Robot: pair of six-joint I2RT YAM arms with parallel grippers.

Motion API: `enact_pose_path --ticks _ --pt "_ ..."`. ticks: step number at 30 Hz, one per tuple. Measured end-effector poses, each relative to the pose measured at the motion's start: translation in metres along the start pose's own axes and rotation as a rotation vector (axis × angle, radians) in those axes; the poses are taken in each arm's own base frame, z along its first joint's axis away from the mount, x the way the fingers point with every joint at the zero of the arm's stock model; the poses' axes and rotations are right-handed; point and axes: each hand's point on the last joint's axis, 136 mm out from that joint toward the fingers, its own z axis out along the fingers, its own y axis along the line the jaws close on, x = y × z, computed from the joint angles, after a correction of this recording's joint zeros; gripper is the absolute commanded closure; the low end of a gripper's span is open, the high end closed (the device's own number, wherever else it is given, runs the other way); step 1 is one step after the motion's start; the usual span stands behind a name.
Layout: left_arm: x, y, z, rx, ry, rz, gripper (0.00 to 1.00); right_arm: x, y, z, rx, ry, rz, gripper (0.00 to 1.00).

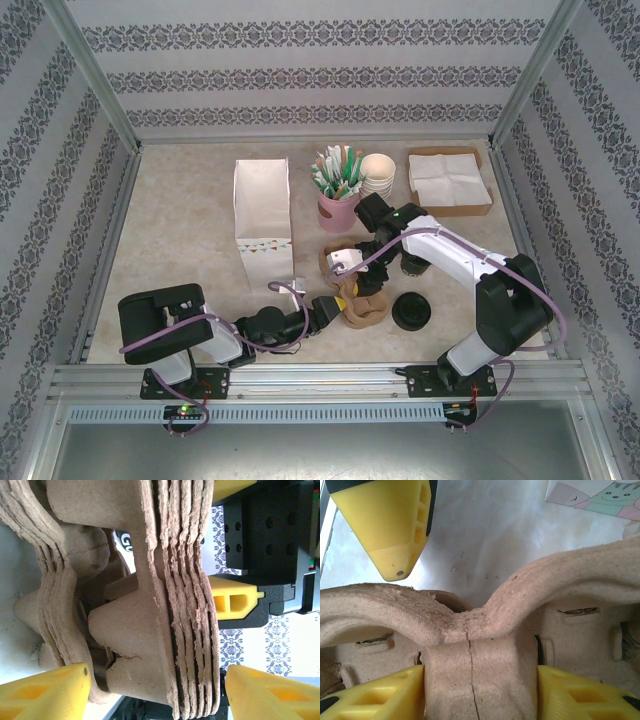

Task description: Pack the takeout coffee

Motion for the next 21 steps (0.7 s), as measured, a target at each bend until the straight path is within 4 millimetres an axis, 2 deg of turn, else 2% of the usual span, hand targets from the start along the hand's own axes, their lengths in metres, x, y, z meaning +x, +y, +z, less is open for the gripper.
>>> enact_pose_path --ticks 21 --pt "0.0008 0.0028 0.0004 -0.006 0.003 -0.017 0.29 0.0013 -0.0004 -0.0017 0.001 -0.012 0.03 0.44"
